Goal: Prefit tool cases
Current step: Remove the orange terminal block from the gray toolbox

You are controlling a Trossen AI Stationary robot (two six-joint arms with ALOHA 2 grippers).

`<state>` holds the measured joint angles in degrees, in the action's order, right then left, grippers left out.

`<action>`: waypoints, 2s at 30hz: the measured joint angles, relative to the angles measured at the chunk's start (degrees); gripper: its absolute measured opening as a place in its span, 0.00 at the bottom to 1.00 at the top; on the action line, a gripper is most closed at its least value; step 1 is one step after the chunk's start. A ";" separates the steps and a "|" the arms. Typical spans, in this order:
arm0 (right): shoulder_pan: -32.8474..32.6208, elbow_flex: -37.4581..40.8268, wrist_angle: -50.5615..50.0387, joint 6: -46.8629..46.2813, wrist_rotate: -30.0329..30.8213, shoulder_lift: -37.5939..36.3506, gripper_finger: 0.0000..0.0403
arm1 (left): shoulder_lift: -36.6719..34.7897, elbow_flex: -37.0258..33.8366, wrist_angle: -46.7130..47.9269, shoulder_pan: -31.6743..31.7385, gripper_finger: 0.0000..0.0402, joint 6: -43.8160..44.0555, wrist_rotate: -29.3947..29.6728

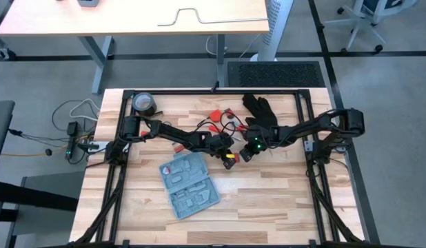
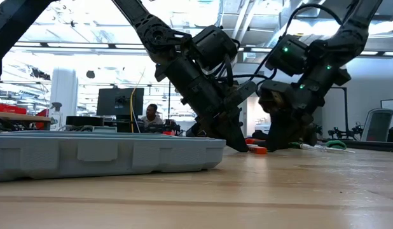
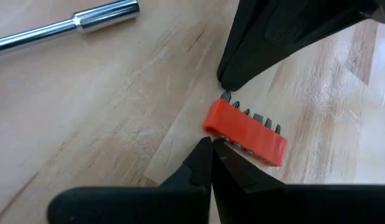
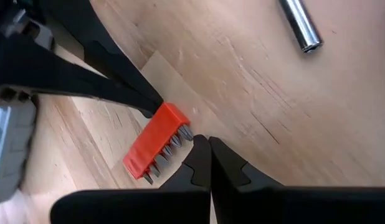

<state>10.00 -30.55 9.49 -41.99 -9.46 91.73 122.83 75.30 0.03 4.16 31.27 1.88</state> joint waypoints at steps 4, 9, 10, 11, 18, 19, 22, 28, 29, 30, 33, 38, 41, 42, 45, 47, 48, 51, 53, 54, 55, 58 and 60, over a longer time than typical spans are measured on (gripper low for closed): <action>-0.79 -0.04 4.78 -2.10 -1.40 3.69 0.00 | 0.00 -0.02 0.34 0.02 0.00 -0.64 0.13; -0.73 -0.04 5.79 -2.74 -1.87 3.75 0.00 | -0.04 -0.47 0.33 0.09 0.00 -0.61 0.41; -0.55 -0.04 5.74 -2.62 -1.93 3.58 0.00 | -0.04 -0.47 0.31 0.19 0.00 -0.63 0.41; -0.39 -0.04 5.75 -2.57 -2.19 3.37 0.00 | -0.04 -0.47 0.31 0.30 0.00 -0.63 0.32; -0.11 -0.13 4.00 -2.54 -2.52 3.31 0.00 | -0.04 -0.50 0.92 0.96 0.00 -1.49 -1.36; -0.11 -0.21 3.33 -2.47 -2.47 3.31 0.00 | -0.04 -0.50 1.34 0.98 0.00 -1.65 -1.42; -0.11 -0.20 2.33 -2.09 -2.44 3.31 0.00 | -0.04 -0.50 2.53 0.99 0.00 -1.70 -1.84; -0.22 -0.27 -0.52 -2.10 -1.22 1.54 0.00 | -0.04 -0.50 2.89 1.07 0.00 -1.70 -3.10; -0.25 -0.26 -1.80 -2.04 -0.82 1.03 0.00 | -0.04 -0.48 2.98 1.09 0.00 -1.70 -3.39; -0.26 -0.24 -2.90 -1.66 -0.52 0.52 0.00 | -0.04 -0.47 3.08 1.11 0.00 -1.69 -3.66; 0.11 -0.14 -5.04 -0.52 -0.27 -0.70 0.00 | -0.04 -0.47 3.72 1.14 0.00 -1.73 -4.35; -0.01 -0.11 -5.94 -0.01 -0.10 -1.08 0.00 | -0.04 -0.47 3.98 1.14 0.00 -2.09 -4.53; -0.66 -0.09 -5.94 -0.01 0.16 -1.10 0.00 | -0.07 -0.39 4.97 1.36 0.00 -2.73 -5.00; -0.77 -0.09 -5.96 -0.01 0.38 -1.10 0.00 | -0.11 -0.39 5.57 1.42 0.00 -2.75 -5.16; -0.91 -0.06 -5.73 -0.03 0.47 -1.10 0.00 | -0.13 -0.39 6.67 1.40 0.00 -2.79 -5.32; -0.88 0.02 -4.93 -0.20 0.44 -1.10 0.00 | -0.13 -0.41 6.62 1.36 0.00 -2.78 -5.14; -0.88 0.02 -4.17 -0.41 0.43 -1.10 0.00 | -0.13 -0.43 6.46 1.33 0.00 -2.82 -4.81; -0.90 0.11 -2.91 -1.41 0.28 -1.04 0.00 | -0.13 -0.56 5.59 1.50 0.00 -2.86 -4.59; -0.90 0.11 -2.67 -1.49 0.24 -1.04 0.00 | -0.12 -0.63 5.02 1.70 0.00 -2.86 -5.26; -0.90 0.11 -2.66 -1.49 0.18 -1.04 0.00 | -0.11 -0.63 4.78 1.73 0.00 -2.90 -5.35; -0.90 0.11 -2.65 -1.49 0.16 -1.04 0.00 | -0.13 -0.63 4.55 1.73 0.00 -2.99 -5.28; -0.92 0.10 -2.55 -1.51 0.11 -1.04 0.00 | -0.11 -0.63 3.63 1.70 0.00 -3.26 -5.08; -0.92 0.09 -2.45 -1.51 0.10 -1.04 0.00 | -0.11 -0.63 2.67 1.71 0.00 -3.40 -5.03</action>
<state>9.08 -30.46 7.03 -43.51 -9.37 90.70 122.72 74.67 2.70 5.88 27.87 -3.16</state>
